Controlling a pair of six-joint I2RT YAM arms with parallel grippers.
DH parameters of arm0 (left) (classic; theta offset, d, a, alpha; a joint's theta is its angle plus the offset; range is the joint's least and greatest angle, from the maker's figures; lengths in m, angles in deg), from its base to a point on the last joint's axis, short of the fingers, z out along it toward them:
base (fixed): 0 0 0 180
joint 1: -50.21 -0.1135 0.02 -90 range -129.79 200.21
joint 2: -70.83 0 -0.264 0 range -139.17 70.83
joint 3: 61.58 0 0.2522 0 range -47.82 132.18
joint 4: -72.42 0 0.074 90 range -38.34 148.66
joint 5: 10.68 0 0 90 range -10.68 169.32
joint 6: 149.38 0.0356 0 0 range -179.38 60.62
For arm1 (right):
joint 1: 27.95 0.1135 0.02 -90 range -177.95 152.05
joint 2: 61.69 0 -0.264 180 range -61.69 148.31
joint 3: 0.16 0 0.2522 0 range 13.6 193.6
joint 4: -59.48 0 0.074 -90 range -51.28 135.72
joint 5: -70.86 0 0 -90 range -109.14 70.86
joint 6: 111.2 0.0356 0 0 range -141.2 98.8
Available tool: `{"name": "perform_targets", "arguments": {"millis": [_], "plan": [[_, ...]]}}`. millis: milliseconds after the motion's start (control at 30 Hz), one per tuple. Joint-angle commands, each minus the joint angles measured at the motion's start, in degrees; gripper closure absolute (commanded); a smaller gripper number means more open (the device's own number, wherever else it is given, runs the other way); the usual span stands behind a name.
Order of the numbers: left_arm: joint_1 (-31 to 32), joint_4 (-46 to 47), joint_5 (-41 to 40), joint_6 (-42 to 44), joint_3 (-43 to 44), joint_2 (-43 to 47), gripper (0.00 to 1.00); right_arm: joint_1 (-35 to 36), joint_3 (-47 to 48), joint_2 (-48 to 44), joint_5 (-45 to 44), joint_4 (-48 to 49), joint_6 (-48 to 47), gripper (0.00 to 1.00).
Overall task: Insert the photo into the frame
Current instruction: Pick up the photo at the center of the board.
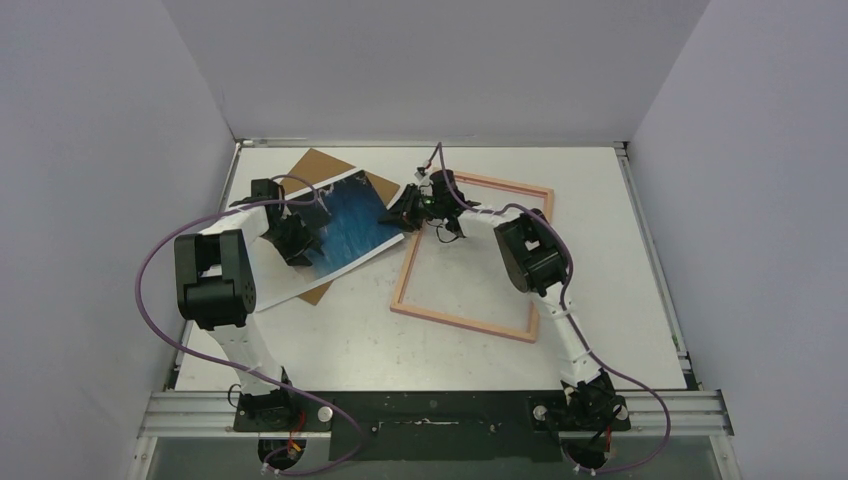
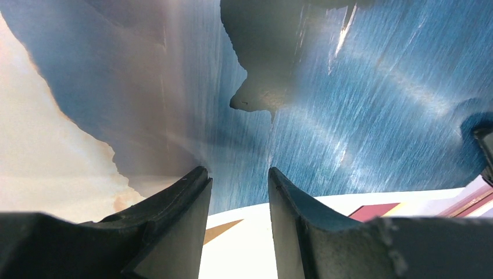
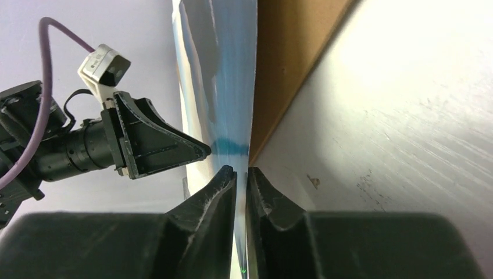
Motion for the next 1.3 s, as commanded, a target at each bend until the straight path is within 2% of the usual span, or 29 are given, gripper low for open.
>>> {"name": "perform_targets", "arguments": {"millis": [0, 67, 267, 533, 767, 800, 833, 867, 967, 1100, 1267], "plan": [[-0.15, 2.05, -3.29, -0.05, -2.17, -3.1, 0.6, 0.52, 1.44, -5.23, 0.08, -3.25, -3.94, 0.92], [-0.31, 3.06, -2.33, -0.26, -2.45, -2.27, 0.59, 0.62, 2.09, -5.26, -0.32, -4.35, -4.66, 1.0], [-0.74, 1.69, -0.67, 0.48, 0.65, 2.09, 0.53, 0.66, 1.54, -7.87, -2.88, -3.9, -6.27, 1.0], [-1.03, -2.63, 0.45, 0.68, 8.37, 10.29, 0.35, 0.15, -0.24, -15.72, -9.16, -0.24, -4.67, 1.0], [-3.07, -8.92, -5.46, 1.0, 13.51, 16.14, 0.19, -1.47, -7.6, -24.32, -15.02, 1.96, -2.21, 1.0], [-3.32, -9.44, -5.55, 0.51, 13.63, 16.84, 0.15, -1.58, -9.13, -25.66, -16.01, 1.7, -2.11, 1.0], [-3.44, -9.72, -5.6, -0.4, 13.33, 17.72, 0.08, -1.7, -10.69, -27.16, -17.17, 1.44, -1.77, 1.0], [-3.42, -9.45, -5.58, -1.82, 12.48, 18.78, 0.03, -1.77, -12.5, -28.56, -18.45, 1.36, -1.22, 1.0], [-3.4, -4.64, -3.08, -8.81, 6.03, 23.65, 0.03, -1.56, -18.39, -32.27, -22.34, 1.9, 0.78, 1.0], [-3.4, 5.63, 0.91, -19.07, -5.58, 28.52, 0.03, -1.31, -24.92, -35.43, -25.54, 7.26, 6.09, 1.0], [-2.7, 20.04, 5.83, -27.93, -16.04, 29.45, 0.03, -0.86, -27.93, -39.52, -29.58, 3.37, 9.96, 1.0]]}}
